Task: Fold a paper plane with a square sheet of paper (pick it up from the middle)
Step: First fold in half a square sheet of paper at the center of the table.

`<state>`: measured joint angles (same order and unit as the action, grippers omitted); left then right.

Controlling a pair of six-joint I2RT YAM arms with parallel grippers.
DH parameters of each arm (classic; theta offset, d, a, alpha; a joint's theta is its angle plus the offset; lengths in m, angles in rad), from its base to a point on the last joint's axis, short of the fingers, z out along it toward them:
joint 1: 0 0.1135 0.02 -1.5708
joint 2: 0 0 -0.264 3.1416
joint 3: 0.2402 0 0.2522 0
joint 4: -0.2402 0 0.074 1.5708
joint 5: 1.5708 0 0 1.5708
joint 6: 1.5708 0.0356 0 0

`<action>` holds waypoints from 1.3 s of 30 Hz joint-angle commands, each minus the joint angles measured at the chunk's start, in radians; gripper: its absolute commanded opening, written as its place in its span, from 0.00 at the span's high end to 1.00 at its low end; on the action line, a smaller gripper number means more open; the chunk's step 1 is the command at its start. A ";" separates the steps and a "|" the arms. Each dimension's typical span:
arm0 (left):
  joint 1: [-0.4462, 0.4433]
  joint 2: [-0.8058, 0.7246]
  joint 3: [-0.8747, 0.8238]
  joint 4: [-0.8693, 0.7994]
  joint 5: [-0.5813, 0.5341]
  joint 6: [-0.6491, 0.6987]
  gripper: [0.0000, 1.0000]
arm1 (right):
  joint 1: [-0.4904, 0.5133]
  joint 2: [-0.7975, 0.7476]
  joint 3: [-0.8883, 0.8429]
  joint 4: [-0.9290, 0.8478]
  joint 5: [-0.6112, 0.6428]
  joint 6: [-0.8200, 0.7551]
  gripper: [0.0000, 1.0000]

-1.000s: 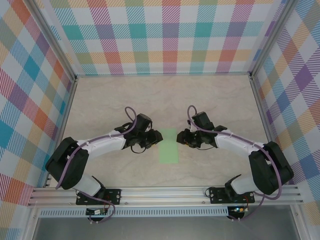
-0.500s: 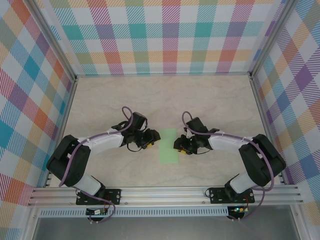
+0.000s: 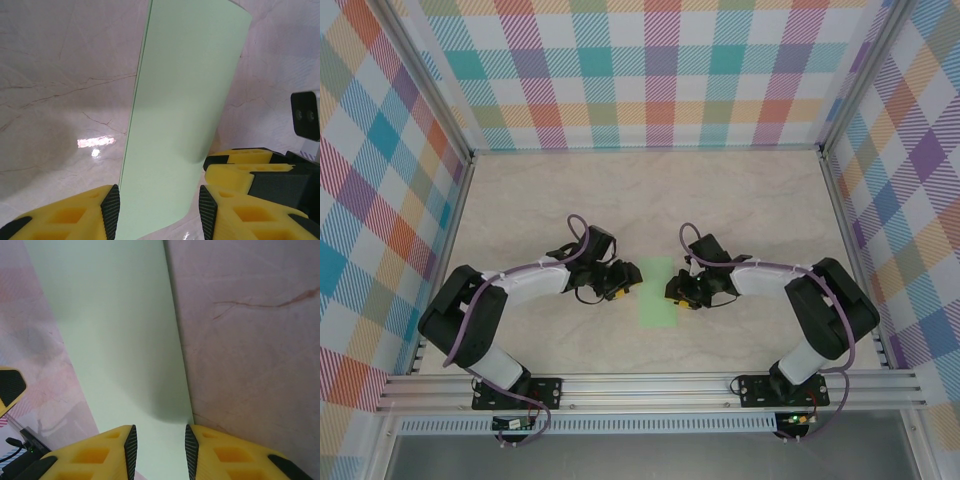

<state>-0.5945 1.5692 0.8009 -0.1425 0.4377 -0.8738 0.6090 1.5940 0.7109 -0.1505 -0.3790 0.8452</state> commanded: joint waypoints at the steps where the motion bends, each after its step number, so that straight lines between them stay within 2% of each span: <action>1: 0.010 0.011 0.013 0.008 0.029 0.015 0.52 | 0.005 0.007 0.001 0.008 -0.010 -0.017 0.67; 8: 0.010 0.036 0.017 0.012 0.046 0.024 0.51 | 0.005 0.017 -0.027 -0.022 0.038 -0.017 0.69; 14: 0.007 0.072 0.034 0.021 0.078 0.037 0.49 | 0.005 0.035 -0.069 0.001 0.050 0.015 0.76; 39: -0.026 0.184 0.079 0.079 0.135 0.026 0.51 | 0.005 0.079 -0.069 0.011 0.042 0.032 0.79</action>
<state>-0.6079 1.7271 0.8612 -0.1204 0.5297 -0.8478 0.5999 1.6024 0.6769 -0.1154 -0.3687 0.8589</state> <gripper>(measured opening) 0.493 0.215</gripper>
